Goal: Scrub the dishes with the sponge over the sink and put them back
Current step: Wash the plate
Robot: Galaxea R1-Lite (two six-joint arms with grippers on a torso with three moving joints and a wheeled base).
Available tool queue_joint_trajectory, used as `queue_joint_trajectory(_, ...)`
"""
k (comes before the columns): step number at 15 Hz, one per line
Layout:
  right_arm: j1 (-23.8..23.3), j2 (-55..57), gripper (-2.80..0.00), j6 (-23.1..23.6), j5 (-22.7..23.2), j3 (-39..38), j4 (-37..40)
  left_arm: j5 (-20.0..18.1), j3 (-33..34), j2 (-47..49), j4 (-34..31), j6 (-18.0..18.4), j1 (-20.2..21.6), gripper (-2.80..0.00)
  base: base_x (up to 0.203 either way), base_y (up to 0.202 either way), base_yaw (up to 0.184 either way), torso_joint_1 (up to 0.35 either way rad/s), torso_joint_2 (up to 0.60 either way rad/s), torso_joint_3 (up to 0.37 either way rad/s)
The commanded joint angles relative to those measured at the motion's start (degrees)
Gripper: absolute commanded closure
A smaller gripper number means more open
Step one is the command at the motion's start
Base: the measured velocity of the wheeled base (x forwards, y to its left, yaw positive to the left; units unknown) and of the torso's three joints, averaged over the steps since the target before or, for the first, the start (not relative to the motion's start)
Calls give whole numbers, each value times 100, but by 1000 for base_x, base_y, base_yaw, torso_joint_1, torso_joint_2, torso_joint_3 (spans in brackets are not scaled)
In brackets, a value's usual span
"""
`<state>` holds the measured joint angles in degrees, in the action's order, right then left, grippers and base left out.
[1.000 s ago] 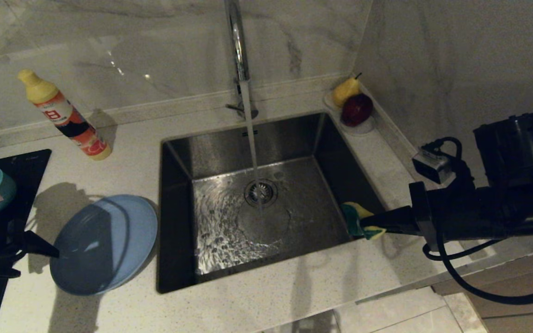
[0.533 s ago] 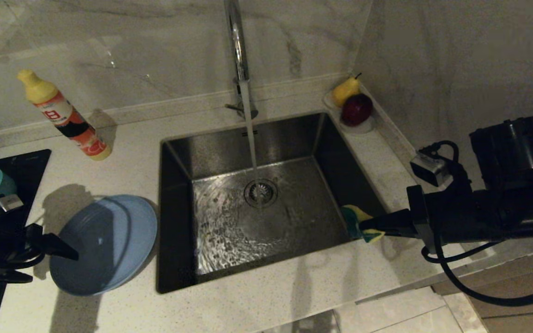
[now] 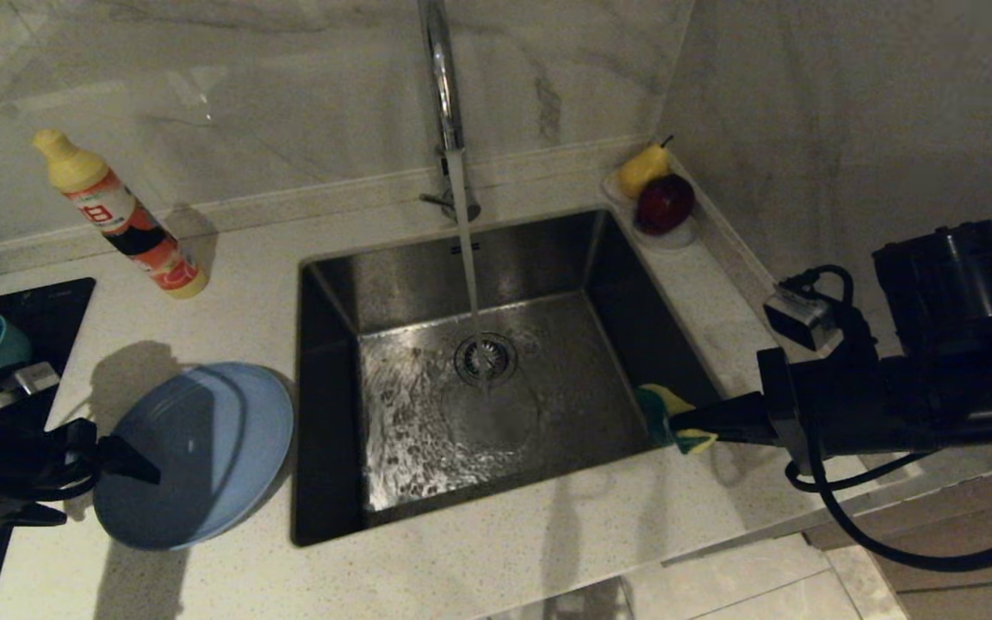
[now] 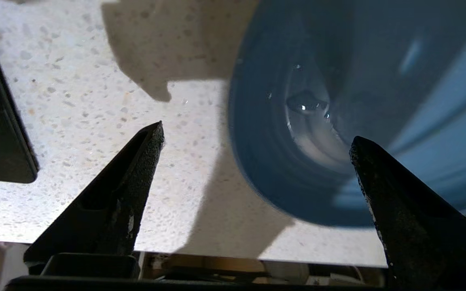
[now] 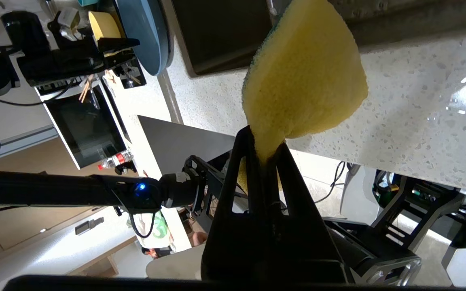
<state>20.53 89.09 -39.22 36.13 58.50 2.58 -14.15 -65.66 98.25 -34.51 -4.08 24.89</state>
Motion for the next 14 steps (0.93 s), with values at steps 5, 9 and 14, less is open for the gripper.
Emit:
queue_joint_trajectory(5, -60, -6, 0, -16, 25, -23, -4, 35, 36, 89, 41, -137, -221, -280, 0, 0, 0, 0, 0, 0)
queue_joint_trajectory(9, -58, -6, 0, -16, 34, -24, -4, 62, 118, 89, 63, -163, -221, -280, 0, 0, 0, 0, 0, 0)
queue_joint_trajectory(14, -58, 3, 0, -16, 43, -117, -12, 290, 534, 89, 805, -203, -221, -280, 0, 0, 0, 0, 0, 0)
